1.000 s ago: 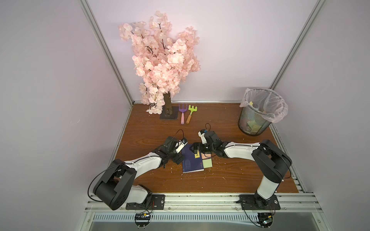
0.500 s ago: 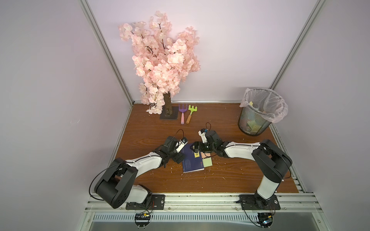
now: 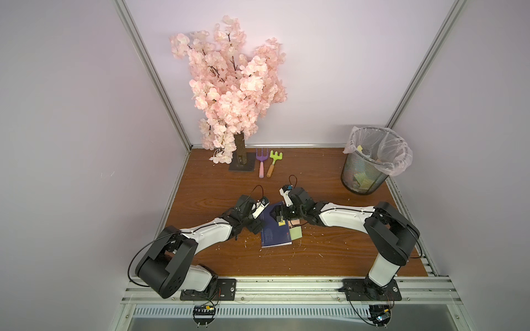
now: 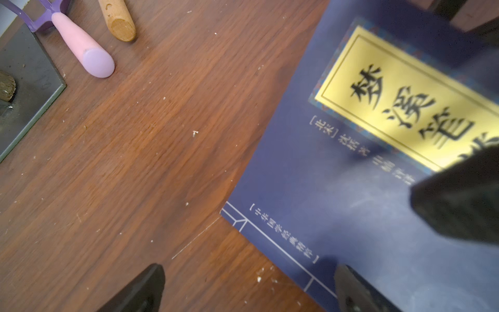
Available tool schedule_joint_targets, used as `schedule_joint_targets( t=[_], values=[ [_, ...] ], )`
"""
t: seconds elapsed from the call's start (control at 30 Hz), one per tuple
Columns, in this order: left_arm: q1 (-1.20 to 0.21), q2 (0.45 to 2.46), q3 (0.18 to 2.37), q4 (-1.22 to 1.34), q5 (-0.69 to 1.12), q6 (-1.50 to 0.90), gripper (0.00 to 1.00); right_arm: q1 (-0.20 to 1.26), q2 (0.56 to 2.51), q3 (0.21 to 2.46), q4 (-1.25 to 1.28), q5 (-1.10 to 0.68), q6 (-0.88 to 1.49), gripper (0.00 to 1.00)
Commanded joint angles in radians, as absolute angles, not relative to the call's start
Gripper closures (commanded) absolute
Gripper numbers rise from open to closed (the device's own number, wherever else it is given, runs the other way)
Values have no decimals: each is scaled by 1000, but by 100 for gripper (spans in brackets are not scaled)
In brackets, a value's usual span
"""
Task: Peel off the used sticky note
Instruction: Open the book at the center of the board.
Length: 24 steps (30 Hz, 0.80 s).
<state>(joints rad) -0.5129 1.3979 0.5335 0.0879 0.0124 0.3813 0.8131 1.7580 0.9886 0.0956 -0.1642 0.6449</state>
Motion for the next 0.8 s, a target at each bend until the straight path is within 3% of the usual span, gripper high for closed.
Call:
schedule_joint_targets(
  t=[0.0, 0.3, 0.77],
  values=[
    [-522, 1439, 494, -3, -43, 400, 3, 855, 1729, 1032, 33, -185, 618, 14],
    [-521, 1439, 491, -2, -41, 401, 3, 894, 1708, 1091, -84, -42, 598, 12],
    [-521, 1439, 494, -3, -42, 402, 3, 918, 1729, 1089, -76, -50, 615, 11]
  ],
)
